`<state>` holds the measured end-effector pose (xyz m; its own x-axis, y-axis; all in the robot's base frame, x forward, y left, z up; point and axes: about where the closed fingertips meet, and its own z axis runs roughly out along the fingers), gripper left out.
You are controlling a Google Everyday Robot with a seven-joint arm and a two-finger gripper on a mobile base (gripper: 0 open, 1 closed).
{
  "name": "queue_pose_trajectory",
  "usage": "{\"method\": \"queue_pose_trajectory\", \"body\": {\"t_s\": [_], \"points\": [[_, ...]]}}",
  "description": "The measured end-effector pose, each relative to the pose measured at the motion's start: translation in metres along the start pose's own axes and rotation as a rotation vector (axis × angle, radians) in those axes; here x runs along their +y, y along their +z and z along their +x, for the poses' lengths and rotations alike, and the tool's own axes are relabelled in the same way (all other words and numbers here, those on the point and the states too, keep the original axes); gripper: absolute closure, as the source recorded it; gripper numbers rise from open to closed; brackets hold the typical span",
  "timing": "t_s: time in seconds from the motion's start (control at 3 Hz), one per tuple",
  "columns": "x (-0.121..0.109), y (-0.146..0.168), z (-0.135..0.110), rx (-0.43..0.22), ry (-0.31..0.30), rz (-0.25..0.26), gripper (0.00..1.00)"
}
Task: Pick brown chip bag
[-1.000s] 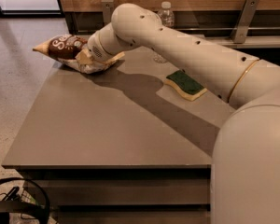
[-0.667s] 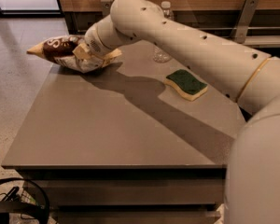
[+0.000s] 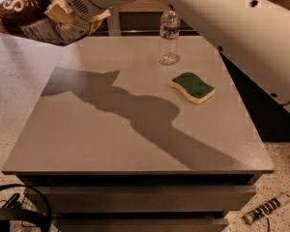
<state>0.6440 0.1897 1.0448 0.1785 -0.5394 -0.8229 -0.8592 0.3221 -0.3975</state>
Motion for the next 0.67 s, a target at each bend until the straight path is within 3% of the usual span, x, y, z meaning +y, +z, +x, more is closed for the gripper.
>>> {"method": "queue_pose_trajectory", "body": {"t_s": [0.67], "points": [[-0.007, -0.042, -0.020, -0.077, -0.026, 0.068, 1.00]]}}
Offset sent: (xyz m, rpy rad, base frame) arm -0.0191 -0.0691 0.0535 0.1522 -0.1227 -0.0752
